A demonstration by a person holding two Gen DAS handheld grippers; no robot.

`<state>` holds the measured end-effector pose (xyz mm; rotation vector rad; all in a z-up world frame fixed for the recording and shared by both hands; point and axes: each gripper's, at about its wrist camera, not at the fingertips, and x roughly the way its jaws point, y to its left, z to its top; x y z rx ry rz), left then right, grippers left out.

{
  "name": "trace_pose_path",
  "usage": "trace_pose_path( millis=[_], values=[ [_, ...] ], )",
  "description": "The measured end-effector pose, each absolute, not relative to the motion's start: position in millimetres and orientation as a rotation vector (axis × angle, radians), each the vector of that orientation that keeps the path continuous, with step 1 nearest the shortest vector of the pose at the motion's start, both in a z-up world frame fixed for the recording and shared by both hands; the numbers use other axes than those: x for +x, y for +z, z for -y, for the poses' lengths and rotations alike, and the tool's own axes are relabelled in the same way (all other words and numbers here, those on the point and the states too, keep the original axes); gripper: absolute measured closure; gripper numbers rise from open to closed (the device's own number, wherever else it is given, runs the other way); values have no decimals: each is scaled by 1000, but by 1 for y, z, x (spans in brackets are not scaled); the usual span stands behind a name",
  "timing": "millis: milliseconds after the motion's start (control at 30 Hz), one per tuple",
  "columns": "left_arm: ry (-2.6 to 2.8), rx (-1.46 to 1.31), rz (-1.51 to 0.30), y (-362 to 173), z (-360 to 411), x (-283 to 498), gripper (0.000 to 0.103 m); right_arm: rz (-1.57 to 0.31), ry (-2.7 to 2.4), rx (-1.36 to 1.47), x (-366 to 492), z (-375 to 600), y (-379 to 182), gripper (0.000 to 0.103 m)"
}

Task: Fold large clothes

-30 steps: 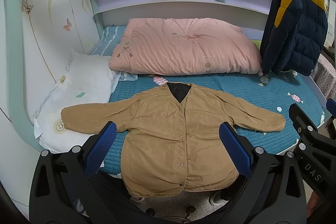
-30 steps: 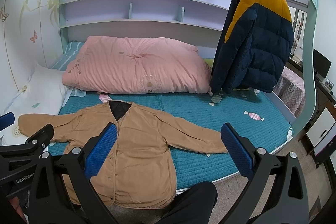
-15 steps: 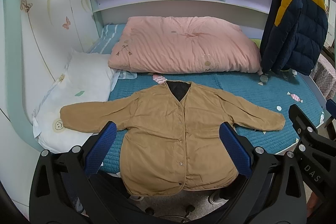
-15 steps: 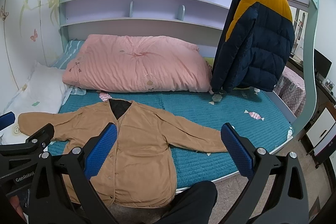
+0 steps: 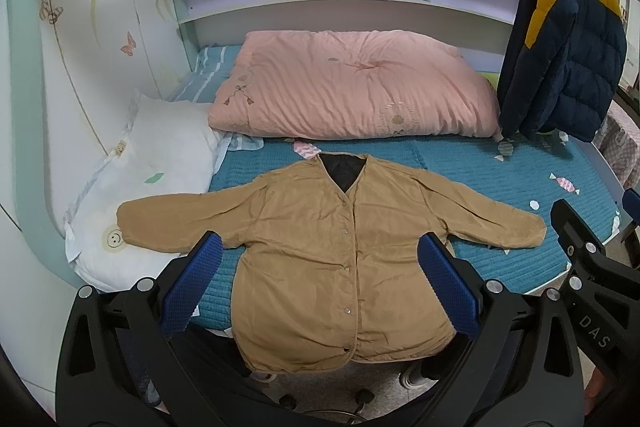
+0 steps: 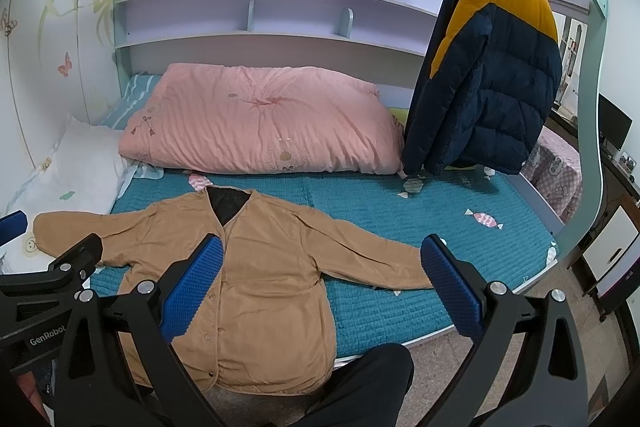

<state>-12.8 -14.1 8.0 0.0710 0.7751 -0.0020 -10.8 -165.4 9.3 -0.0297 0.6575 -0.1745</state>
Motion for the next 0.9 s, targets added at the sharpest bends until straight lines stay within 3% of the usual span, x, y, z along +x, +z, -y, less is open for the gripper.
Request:
trace_pose_path(
  millis=[900],
  values=[
    [-16,61,-807,4,7,-3,5,-690,-182,-35,-4,164,5,7]
  ],
)
